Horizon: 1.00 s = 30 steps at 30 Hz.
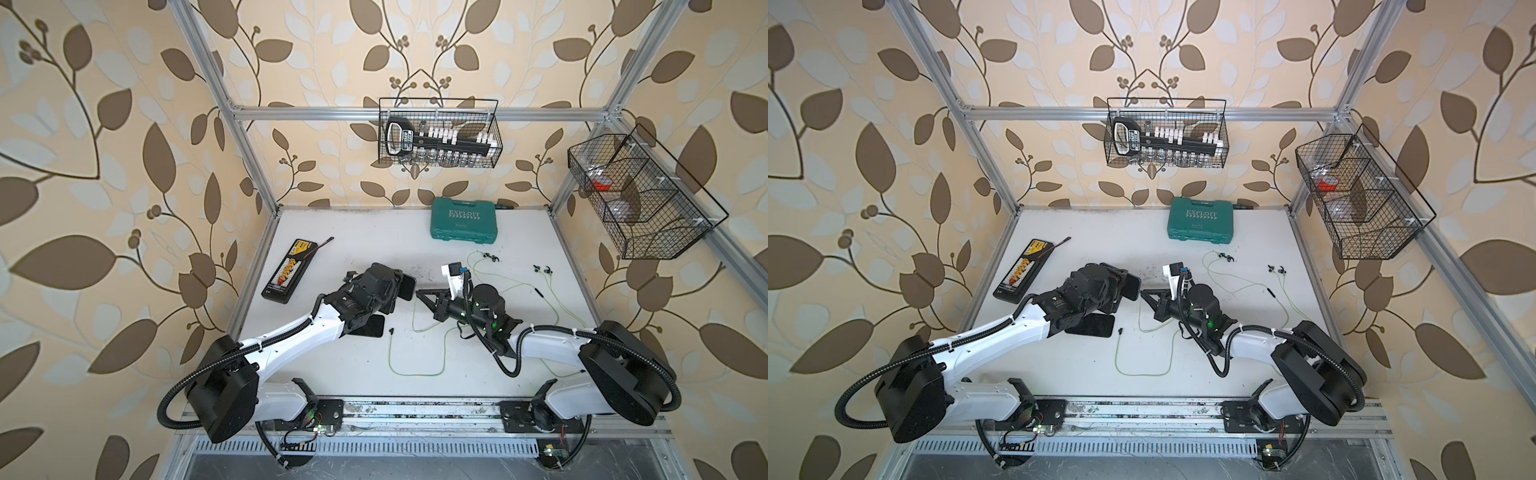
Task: Plug wired earphones into phones
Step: Insert the wired earphone into the phone.
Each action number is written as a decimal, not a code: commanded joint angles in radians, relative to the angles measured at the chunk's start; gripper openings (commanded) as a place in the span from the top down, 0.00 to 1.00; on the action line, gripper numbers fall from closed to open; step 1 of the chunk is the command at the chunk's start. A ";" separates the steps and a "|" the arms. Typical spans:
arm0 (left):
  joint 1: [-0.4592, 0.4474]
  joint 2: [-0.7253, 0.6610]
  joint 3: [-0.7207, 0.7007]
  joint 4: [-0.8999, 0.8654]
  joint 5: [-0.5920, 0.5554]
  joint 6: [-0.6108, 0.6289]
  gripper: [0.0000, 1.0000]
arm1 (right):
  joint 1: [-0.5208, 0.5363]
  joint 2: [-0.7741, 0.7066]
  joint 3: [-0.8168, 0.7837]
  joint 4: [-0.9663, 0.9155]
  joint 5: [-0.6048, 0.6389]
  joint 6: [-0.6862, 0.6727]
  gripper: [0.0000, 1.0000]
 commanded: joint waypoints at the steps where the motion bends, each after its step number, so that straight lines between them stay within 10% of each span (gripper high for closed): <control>1: -0.030 0.006 0.041 0.050 0.016 0.013 0.41 | 0.005 -0.022 0.013 -0.021 0.054 -0.018 1.00; 30: -0.072 0.077 0.069 0.071 -0.015 -0.032 0.41 | 0.049 -0.002 0.011 -0.003 0.102 0.009 1.00</control>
